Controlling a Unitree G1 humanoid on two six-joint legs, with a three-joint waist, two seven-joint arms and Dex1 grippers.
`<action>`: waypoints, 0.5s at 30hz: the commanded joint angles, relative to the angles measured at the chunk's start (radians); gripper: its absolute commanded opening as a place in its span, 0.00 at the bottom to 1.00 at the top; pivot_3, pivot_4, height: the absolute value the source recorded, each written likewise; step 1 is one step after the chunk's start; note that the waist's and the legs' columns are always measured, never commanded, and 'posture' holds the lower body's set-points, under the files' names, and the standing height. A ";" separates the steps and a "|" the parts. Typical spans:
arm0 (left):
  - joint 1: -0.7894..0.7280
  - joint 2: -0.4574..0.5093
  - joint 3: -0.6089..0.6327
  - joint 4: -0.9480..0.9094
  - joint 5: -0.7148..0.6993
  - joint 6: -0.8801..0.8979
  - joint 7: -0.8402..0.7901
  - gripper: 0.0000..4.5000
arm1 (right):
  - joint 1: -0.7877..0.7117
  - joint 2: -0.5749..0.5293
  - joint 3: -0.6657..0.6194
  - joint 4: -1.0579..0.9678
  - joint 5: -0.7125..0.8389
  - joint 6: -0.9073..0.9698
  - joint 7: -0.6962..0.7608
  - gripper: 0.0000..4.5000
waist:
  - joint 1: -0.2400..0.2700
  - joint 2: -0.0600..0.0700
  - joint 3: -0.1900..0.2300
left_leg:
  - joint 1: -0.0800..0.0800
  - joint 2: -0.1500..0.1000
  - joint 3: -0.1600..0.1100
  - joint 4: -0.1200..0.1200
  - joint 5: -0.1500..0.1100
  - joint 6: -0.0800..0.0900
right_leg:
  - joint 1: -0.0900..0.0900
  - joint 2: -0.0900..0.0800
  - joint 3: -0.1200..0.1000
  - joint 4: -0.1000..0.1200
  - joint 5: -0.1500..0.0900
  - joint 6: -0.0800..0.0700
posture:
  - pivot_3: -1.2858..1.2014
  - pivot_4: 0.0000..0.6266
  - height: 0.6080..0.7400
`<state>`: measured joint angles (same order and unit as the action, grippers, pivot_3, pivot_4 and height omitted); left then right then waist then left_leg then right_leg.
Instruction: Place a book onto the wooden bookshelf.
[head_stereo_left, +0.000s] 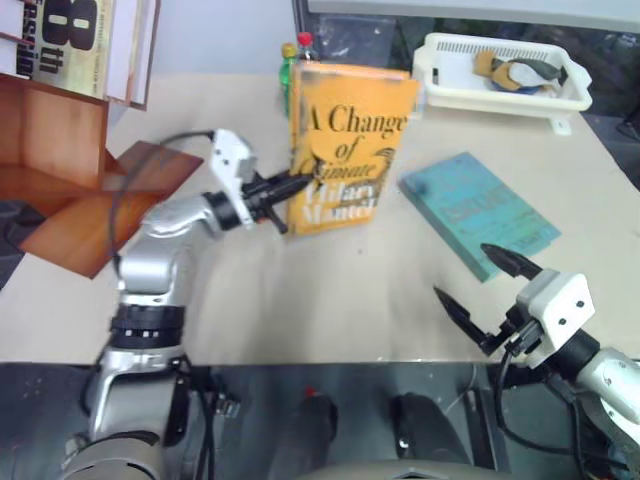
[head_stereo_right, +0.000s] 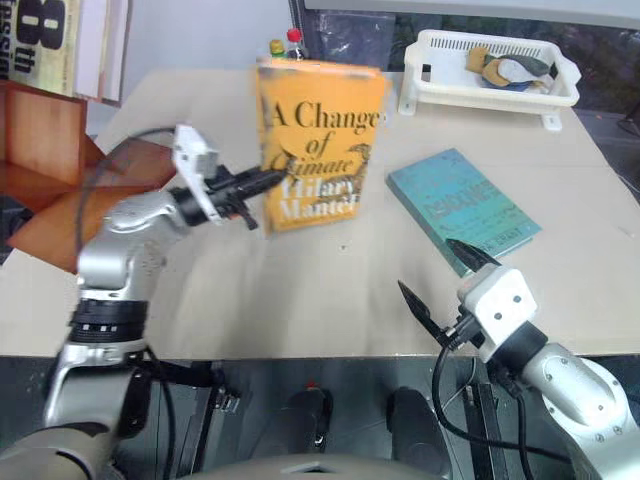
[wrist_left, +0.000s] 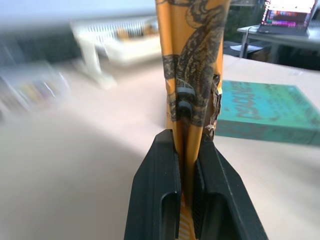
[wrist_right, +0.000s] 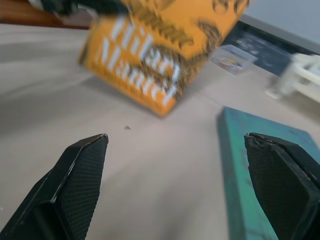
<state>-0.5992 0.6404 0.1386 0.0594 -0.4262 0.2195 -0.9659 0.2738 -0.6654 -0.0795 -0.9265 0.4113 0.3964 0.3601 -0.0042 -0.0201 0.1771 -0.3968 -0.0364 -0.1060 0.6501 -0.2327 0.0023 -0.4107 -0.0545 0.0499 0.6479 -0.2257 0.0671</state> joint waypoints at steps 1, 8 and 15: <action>-0.038 0.101 0.111 0.052 -0.020 -0.285 -0.200 0.01 | -0.055 0.009 0.015 0.044 0.010 -0.023 0.055 1.00 | -0.001 0.000 0.000 | 0.000 0.000 0.000 0.000 0.000 0.000 | 0.000 0.000 0.000 0.000 0.000 0.000 | 0.52 0.24 1.00; -0.002 0.381 0.276 0.258 -0.090 -0.676 -0.612 0.01 | -0.196 0.033 0.070 0.207 0.000 -0.079 0.183 1.00 | -0.013 0.000 0.000 | 0.000 0.001 0.002 -0.002 0.000 0.000 | -0.001 0.001 0.000 -0.001 0.000 0.000 | 0.52 0.24 1.00; 0.072 0.624 0.357 0.543 -0.104 -1.091 -0.648 0.01 | -0.302 0.070 0.124 0.328 -0.012 -0.127 0.278 1.00 | -0.023 -0.001 0.001 | 0.000 0.003 0.001 -0.003 0.000 0.001 | -0.001 0.002 0.000 -0.001 0.000 0.000 | 0.52 0.24 1.00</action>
<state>-0.5016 1.2239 0.4669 0.5672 -0.5127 -0.7913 -1.6097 -0.0172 -0.5969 0.0444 -0.5866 0.3975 0.2993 0.6218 -0.0269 -0.0208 0.1780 -0.3967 -0.0336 -0.1050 0.6474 -0.2331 0.0030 -0.4119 -0.0527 0.0490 0.6465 -0.2258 0.0669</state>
